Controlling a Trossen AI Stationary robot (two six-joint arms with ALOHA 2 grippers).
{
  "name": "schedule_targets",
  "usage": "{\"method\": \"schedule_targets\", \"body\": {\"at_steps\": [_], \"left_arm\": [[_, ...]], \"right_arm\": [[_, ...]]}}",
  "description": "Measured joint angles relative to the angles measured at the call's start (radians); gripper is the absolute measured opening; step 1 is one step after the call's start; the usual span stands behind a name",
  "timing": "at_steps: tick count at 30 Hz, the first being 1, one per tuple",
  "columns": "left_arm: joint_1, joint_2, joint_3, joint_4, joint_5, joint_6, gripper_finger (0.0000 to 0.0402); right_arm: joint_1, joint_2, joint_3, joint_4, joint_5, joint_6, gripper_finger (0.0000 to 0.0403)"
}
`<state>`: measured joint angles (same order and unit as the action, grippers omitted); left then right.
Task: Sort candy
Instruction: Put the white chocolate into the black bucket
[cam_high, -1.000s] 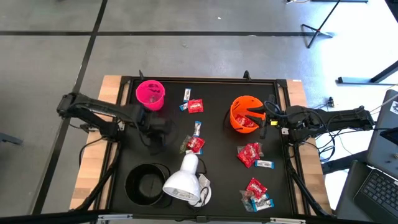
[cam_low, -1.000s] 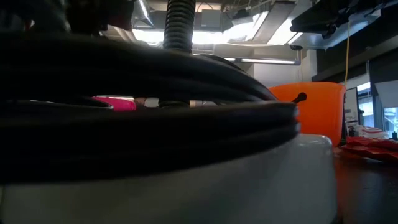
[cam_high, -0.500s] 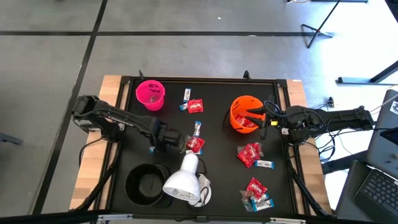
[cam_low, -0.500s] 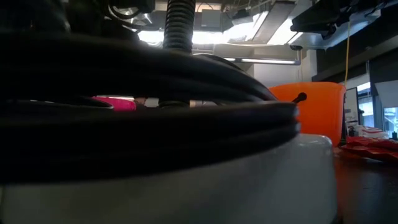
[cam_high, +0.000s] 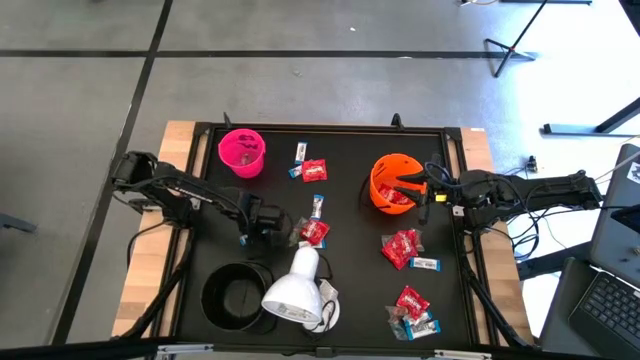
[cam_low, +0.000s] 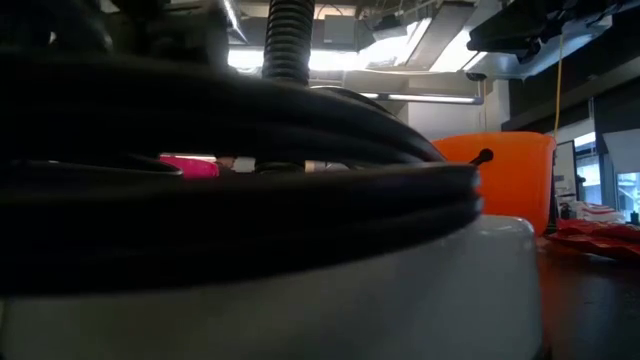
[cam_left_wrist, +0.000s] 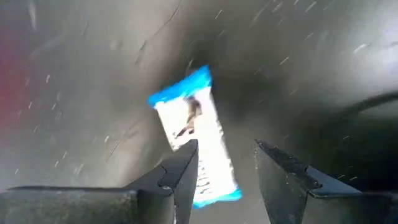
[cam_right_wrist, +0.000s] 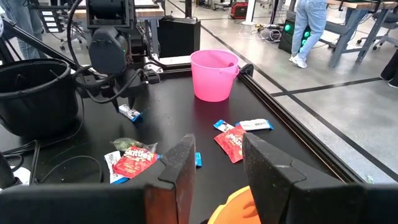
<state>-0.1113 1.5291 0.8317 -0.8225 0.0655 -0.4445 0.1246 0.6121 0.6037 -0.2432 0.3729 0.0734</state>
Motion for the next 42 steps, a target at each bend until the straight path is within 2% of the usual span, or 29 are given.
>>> {"method": "schedule_targets", "body": {"at_steps": [9,17,22,33,42], "left_arm": [[0.042,0.000,-0.049,0.007,-0.071,-0.012,0.0144],[0.129,0.000,-0.053,0.046,-0.131,0.082,0.0144],[0.179,0.000,-0.053,0.114,-0.131,0.141,0.0144],[0.251,0.003,-0.053,0.128,-0.124,0.128,0.0144],[0.277,0.043,-0.050,0.129,-0.064,0.087,0.0144]], "right_arm": [[0.000,0.000,0.000,0.002,0.000,0.000,0.0131],[-0.001,0.001,0.000,0.003,0.010,0.000,0.0131],[-0.001,0.001,0.000,0.003,0.011,0.000,0.0131],[-0.001,0.001,0.000,0.007,0.011,0.000,0.0131],[-0.001,0.001,0.000,0.008,0.011,0.000,0.0131]]}}
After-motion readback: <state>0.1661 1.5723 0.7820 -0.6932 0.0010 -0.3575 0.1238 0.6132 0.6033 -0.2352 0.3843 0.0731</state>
